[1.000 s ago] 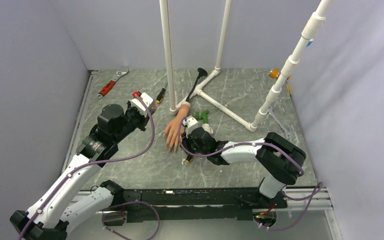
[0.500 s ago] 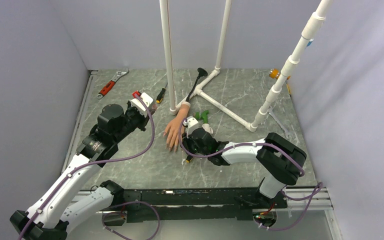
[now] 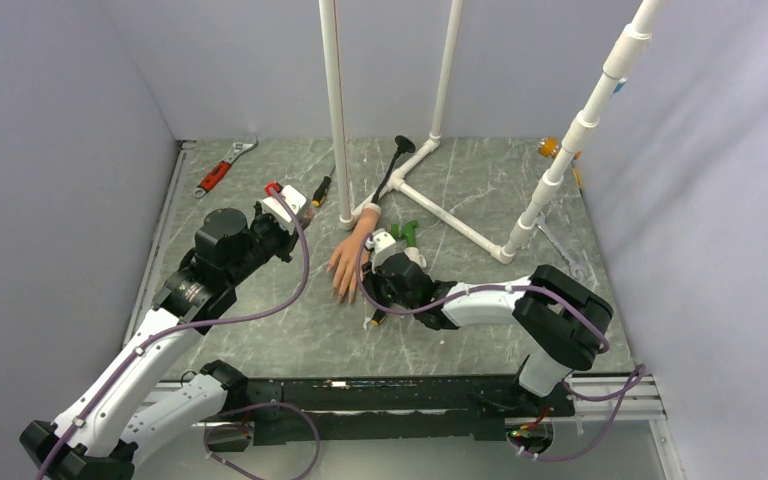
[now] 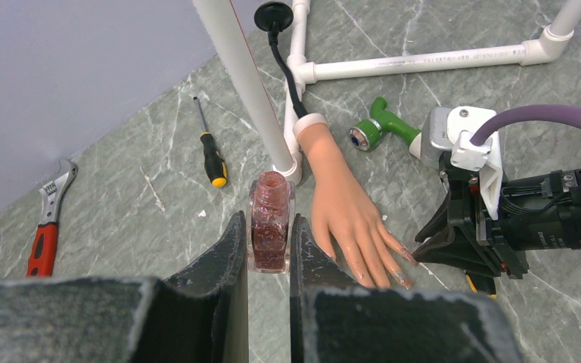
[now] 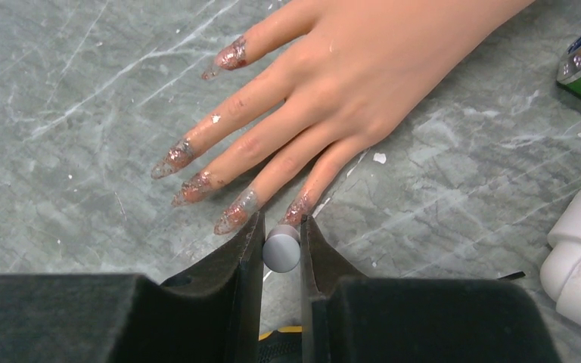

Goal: Paint the nails
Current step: Paint the nail polish on the nail.

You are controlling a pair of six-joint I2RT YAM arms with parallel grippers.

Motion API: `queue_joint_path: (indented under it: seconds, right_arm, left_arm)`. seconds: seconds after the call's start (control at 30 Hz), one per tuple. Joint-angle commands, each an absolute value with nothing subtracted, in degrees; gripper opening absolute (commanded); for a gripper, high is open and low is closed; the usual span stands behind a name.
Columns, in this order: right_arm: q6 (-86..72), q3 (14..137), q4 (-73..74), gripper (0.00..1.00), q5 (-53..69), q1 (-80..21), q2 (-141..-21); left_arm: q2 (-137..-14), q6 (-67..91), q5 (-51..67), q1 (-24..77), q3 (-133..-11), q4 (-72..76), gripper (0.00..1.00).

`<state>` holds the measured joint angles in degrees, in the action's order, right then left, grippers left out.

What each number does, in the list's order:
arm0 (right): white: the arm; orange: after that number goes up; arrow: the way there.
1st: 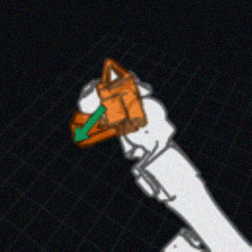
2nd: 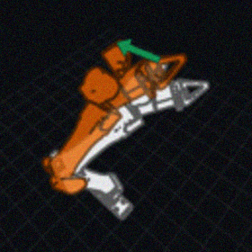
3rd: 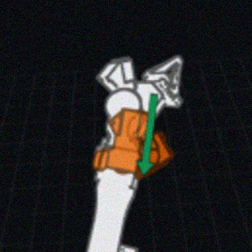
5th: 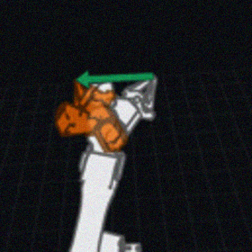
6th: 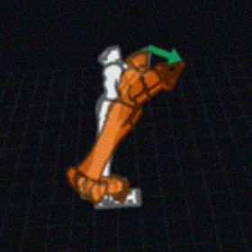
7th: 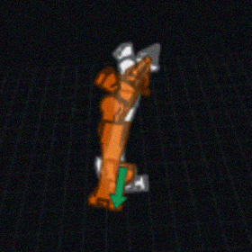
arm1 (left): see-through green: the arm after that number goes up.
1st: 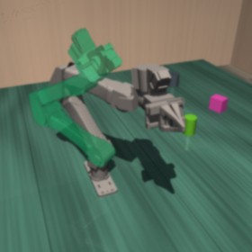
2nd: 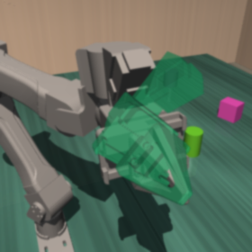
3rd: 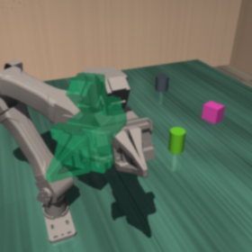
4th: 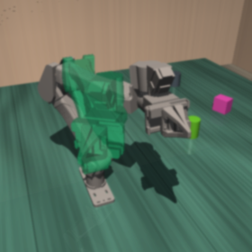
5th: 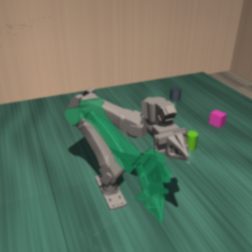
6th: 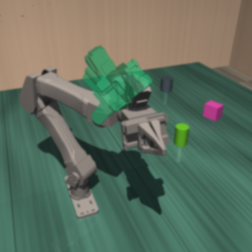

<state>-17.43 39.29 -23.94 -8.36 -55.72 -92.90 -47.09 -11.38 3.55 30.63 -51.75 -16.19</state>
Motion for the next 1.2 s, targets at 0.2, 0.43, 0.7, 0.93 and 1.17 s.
queue_joint_path:
  seconds: [0.2, 0.43, 0.7, 0.93, 1.17]
  right_arm:
    - [-16.4, 43.4, -26.8, 0.00, -10.2, -55.9, -94.5]
    - [-16.4, 45.4, -24.8, 0.00, -11.9, -55.6, -95.5]
    - [-17.1, 43.9, -24.1, 0.00, -12.7, -55.6, -93.7]
    - [-17.7, 42.9, -23.9, 0.00, -12.6, -55.6, -93.7]
    - [-18.1, 42.2, -23.6, 0.00, -11.2, -55.6, -93.4]
  left_arm:
    - [-46.8, -12.0, 3.4, 30.6, -52.8, -14.9, 0.00]
    - [-46.7, -11.9, 3.6, 30.6, -52.8, -14.9, 0.00]
    - [-46.7, -11.9, 3.7, 30.6, -52.9, -15.0, 0.00]
    - [-46.7, -11.9, 3.8, 30.6, -52.9, -14.9, 0.00]
    - [-46.5, -11.9, 3.8, 30.6, -52.8, -14.9, 0.00]
